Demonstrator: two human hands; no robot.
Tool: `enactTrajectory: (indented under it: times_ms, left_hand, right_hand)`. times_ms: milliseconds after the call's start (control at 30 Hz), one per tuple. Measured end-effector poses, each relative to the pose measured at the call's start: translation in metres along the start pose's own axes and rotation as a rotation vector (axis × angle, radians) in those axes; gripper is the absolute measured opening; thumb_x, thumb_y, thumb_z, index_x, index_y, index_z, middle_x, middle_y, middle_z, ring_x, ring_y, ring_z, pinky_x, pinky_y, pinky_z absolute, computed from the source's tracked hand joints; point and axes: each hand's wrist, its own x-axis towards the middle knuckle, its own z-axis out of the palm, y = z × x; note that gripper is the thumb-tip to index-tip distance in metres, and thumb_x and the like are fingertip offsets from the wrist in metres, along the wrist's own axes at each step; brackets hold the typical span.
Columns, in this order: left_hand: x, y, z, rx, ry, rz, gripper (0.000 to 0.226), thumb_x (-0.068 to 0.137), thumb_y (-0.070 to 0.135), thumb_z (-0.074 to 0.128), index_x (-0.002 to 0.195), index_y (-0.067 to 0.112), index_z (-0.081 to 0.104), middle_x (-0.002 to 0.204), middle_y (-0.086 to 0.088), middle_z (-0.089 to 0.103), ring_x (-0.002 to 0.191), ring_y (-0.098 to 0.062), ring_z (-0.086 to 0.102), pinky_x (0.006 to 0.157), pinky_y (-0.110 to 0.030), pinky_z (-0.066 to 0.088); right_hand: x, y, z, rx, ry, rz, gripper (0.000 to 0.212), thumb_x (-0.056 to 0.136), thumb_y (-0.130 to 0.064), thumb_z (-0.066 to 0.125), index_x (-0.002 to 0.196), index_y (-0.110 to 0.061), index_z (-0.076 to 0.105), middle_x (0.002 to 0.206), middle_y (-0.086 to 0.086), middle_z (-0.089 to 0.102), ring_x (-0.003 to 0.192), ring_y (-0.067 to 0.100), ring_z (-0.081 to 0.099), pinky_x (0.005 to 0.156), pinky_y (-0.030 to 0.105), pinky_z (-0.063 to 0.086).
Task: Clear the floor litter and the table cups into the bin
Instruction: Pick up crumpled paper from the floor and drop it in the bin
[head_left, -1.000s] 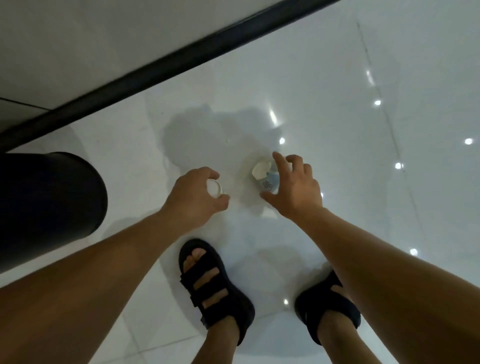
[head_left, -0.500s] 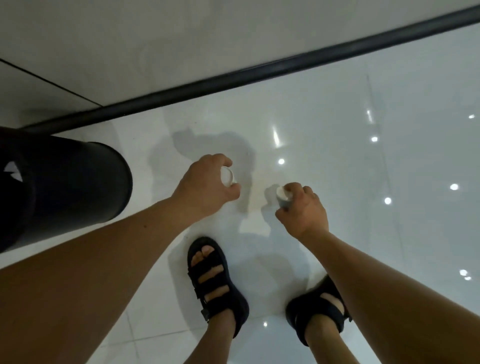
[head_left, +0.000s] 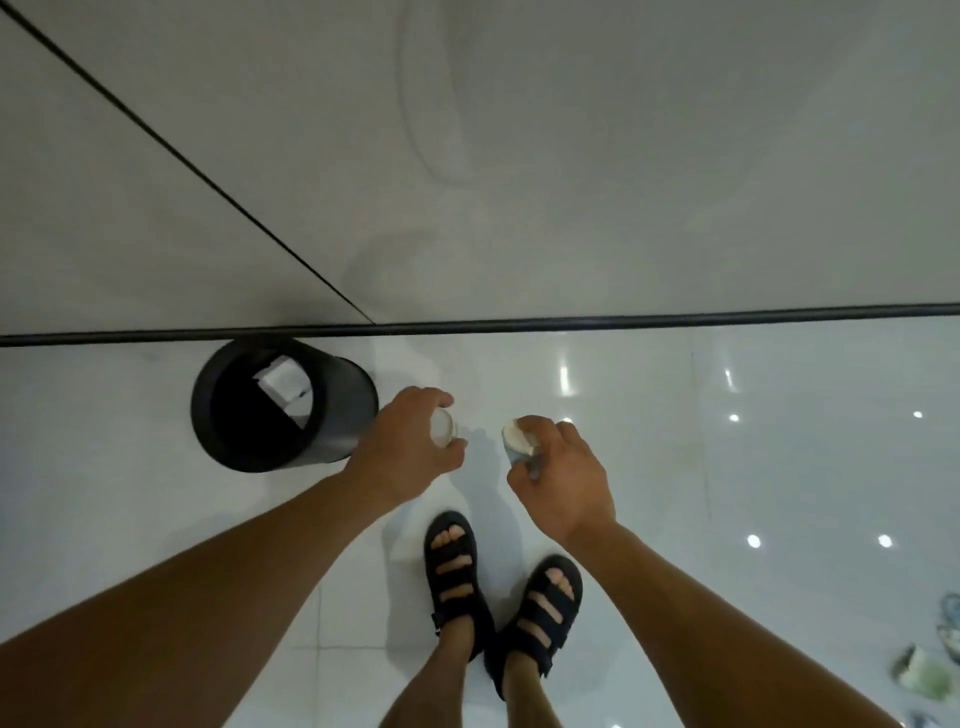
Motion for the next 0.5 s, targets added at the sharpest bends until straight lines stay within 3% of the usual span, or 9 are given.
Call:
enactTrajectory:
  times_ms: [133, 400, 500]
  left_hand:
    - [-0.036, -0.013, -0.055, -0.061, 0.139, -0.023, 0.052, 0.078, 0.026, 0.076, 0.124, 0.017, 0.054, 0.113, 0.006, 0.049, 0.104, -0.012, 0.050, 0.087, -0.021, 0.036]
    - [-0.061, -0.103, -0.130, -0.101, 0.337, -0.153, 0.050, 0.083, 0.033, 0.070, 0.126, 0.014, 0.054, 0.118, 0.000, 0.056, 0.099, -0.009, 0.048, 0.077, -0.015, 0.035]
    - [-0.052, -0.155, -0.145, -0.115, 0.357, -0.219, 0.045, 0.084, 0.030, 0.070, 0.121, 0.009, 0.056, 0.116, -0.008, 0.057, 0.103, -0.022, 0.055, 0.081, -0.024, 0.037]
  right_hand:
    - [0.001, -0.061, -0.013, -0.010, -0.028, -0.123, 0.043, 0.088, -0.030, 0.057, 0.131, -0.027, 0.049, 0.114, 0.001, 0.055, 0.093, 0.020, 0.056, 0.074, 0.028, 0.048]
    - [0.020, -0.169, 0.031, -0.111, -0.090, -0.279, 0.043, 0.088, -0.032, 0.055, 0.130, -0.030, 0.046, 0.113, 0.001, 0.054, 0.095, 0.020, 0.055, 0.079, 0.034, 0.053]
    - [0.038, -0.205, 0.076, -0.144, -0.107, -0.292, 0.042, 0.089, -0.033, 0.054, 0.129, -0.030, 0.045, 0.111, 0.001, 0.054, 0.094, 0.020, 0.055, 0.077, 0.032, 0.052]
